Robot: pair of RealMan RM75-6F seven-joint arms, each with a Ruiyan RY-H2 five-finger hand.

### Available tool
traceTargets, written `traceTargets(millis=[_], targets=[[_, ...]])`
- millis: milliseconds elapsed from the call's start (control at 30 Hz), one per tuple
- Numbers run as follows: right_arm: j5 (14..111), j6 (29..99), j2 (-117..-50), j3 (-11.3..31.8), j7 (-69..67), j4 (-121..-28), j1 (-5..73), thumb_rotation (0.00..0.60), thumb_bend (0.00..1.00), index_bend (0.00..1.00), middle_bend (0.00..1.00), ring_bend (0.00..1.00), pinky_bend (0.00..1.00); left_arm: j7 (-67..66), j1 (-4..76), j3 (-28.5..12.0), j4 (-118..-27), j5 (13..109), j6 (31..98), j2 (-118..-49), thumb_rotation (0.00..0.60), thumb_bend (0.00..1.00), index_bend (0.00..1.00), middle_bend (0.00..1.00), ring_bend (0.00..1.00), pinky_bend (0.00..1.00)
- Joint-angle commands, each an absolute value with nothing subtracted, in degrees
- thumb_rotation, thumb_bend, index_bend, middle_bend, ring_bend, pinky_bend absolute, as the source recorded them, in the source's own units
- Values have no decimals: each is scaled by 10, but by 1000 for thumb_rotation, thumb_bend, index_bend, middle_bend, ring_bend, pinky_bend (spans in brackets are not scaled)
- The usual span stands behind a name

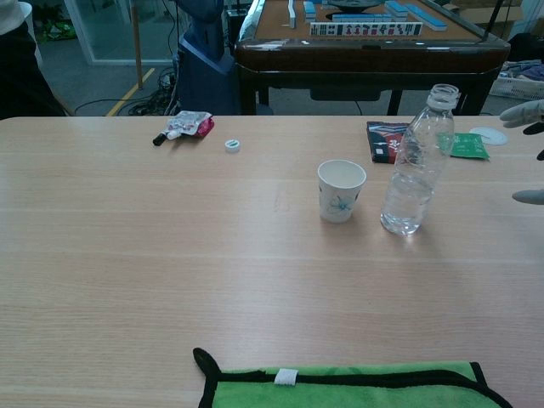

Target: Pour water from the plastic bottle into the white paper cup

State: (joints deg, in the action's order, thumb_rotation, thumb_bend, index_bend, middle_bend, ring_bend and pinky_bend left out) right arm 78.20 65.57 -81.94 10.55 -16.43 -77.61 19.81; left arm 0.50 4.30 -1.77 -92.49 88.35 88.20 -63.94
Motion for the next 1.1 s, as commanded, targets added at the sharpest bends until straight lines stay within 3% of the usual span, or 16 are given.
traceTargets(millis=[33,1100], targets=[[768,633,-834,113,-198,-768,211,600,0,164,125,123,284,6,42,-18,-926,883,882,-638,600,213,293,293,415,593],[759,559,-961,123,-269,-609,297,600,0,164,153,123,284,9,41,-20,-946,887,885,-628,600,214,295,293,415,593]])
